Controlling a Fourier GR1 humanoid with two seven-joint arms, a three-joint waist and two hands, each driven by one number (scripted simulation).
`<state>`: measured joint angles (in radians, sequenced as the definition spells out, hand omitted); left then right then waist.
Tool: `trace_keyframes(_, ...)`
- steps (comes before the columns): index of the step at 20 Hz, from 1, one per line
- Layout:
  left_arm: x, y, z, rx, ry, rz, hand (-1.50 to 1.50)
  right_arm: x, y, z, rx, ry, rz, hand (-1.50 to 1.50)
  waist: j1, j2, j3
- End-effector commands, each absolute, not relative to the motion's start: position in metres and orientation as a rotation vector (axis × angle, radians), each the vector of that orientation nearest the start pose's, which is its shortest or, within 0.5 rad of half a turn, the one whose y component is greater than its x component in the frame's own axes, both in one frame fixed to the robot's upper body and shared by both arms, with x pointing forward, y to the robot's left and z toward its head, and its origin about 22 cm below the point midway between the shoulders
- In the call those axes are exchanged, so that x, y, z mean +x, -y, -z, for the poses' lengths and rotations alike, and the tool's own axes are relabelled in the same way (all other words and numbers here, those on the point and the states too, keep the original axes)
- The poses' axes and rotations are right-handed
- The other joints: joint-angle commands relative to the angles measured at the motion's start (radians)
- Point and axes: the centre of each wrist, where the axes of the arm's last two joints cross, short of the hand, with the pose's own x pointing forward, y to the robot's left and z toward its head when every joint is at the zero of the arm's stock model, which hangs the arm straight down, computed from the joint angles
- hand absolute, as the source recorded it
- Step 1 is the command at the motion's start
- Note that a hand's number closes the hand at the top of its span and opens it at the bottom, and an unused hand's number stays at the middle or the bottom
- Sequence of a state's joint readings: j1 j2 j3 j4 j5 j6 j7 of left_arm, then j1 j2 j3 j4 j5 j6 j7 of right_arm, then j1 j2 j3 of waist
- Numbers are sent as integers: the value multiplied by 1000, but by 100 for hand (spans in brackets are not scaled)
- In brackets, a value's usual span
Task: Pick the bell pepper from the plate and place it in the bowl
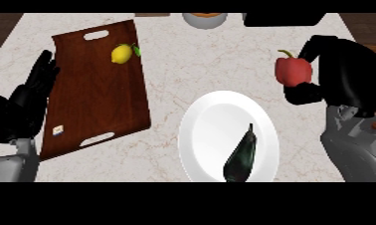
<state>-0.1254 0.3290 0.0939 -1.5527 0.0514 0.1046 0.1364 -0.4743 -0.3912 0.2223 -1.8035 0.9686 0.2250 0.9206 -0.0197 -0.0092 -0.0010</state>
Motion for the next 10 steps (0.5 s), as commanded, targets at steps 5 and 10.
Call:
trace_keyframes(5,280,-311,-49,336,1554,63,0,261,234,-252,-1430,1237,-435,150,9,7,1)
trace_keyframes(10,272,-294,-48,328,1573,53,0,265,285,-253,-1395,1255,-355,150,17,8,1)
